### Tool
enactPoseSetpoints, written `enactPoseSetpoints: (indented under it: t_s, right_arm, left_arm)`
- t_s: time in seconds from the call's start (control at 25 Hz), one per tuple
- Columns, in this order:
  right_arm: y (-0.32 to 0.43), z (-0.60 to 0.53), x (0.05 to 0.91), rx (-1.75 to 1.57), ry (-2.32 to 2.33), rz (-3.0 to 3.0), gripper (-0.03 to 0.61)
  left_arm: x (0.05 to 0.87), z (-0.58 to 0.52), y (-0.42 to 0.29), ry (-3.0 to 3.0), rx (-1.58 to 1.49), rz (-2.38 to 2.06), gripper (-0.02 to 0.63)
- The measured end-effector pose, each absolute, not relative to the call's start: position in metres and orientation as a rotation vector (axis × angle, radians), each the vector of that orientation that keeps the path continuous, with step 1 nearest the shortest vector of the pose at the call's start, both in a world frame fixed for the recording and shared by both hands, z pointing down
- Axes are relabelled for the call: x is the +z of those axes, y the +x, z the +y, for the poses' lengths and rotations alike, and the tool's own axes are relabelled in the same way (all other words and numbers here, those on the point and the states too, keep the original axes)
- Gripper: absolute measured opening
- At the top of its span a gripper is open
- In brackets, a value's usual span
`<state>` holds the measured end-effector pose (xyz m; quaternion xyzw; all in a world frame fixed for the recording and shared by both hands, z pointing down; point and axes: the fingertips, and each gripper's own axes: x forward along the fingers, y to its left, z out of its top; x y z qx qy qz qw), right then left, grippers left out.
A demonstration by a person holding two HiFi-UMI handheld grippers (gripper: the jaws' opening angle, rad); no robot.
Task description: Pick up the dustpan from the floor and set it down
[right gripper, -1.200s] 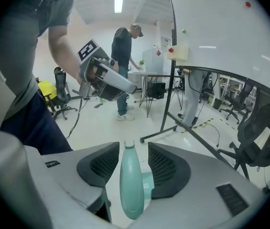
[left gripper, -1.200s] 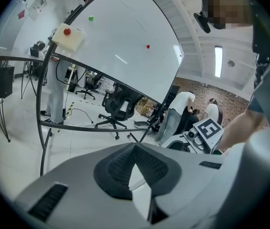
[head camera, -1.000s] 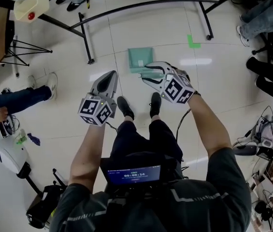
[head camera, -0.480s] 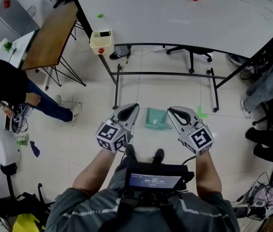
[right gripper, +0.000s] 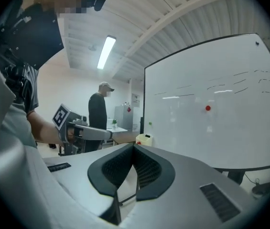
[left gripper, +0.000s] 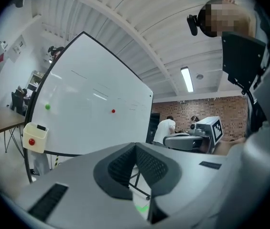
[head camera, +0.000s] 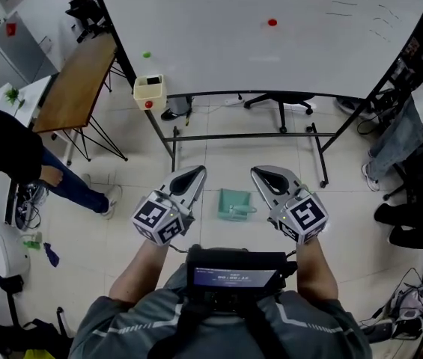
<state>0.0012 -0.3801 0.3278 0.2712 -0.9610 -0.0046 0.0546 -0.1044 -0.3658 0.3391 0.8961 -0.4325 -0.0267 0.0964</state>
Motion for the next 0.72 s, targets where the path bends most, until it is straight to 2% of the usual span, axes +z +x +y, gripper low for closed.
enactPoseSetpoints:
  t_s: [0.28,0.44,0.56,0.72]
  right_arm:
    - [0.034,-0.373,0.319,0.019,0.832,-2.949,0.025]
    - [0.051,-0.364,0.322,-0.053,0.796,-2.939,0.025]
    - [0.070,-0.360,0.326,-0.046,0.781,-2.956,0.025]
    - [0.067,-0.334,0.328,-0.011,0.768,-2.968,0.025]
  left_arm:
    - [0.330,-0.357,-0.073,2.641,-0.030,-1.324,0.032]
    - [0.317,-0.343,-0.065,2.534,-0.143,-1.420,0.031]
    - [0.318,-0.328,-0.051,2.530,-0.107,-1.482,0.031]
    - [0.315,-0.293,-0.066,2.527,-0.105,-1.559,0.031]
